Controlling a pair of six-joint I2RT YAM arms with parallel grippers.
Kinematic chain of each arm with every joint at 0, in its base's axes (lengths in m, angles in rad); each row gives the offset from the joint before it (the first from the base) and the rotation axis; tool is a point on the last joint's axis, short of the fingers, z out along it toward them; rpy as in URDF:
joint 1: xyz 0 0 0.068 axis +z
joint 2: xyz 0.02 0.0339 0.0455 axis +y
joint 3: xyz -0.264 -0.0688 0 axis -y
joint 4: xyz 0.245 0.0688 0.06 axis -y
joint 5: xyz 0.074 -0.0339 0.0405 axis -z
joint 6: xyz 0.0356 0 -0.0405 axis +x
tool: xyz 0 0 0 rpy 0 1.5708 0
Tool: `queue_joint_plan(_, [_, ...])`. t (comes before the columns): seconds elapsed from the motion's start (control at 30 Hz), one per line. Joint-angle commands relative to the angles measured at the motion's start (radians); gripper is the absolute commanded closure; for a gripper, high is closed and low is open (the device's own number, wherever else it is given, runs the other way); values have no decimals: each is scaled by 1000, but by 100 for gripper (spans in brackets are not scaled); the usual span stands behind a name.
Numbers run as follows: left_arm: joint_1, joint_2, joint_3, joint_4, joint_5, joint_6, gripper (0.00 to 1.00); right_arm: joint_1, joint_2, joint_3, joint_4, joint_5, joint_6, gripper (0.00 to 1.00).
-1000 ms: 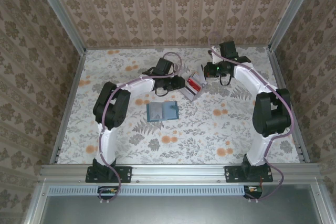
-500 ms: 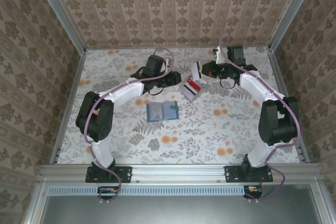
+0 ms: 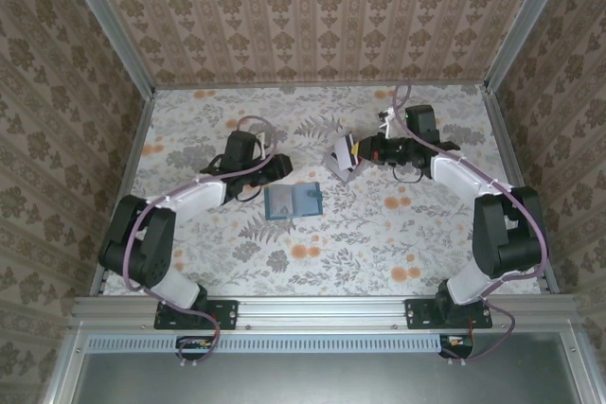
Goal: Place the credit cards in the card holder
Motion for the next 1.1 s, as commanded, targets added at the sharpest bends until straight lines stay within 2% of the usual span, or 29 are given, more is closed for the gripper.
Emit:
queue_joint_plan(0.0, [44, -98, -76, 25, -16, -13, 62, 42, -25, -36, 57, -71, 36, 98])
queue_joint_plan(0.17, [67, -213, -153, -110, -93, 19, 62, 127, -7, -94, 80, -62, 52, 98])
queue_joint_plan(0.37, [75, -210, -211, -115, -69, 1, 63, 234, 75, -146, 215, -40, 148, 98])
queue_joint_plan(0.47, [75, -184, -211, -125, -50, -6, 64, 278, 121, -153, 256, 20, 193, 98])
queue_joint_plan(0.67, [75, -119, -204, -127, -26, -1, 67, 302, 218, -148, 372, 30, 269, 98])
queue_joint_plan(1.07, [74, 19, -207, -96, -30, -7, 70, 328, 326, -90, 384, 40, 276, 98])
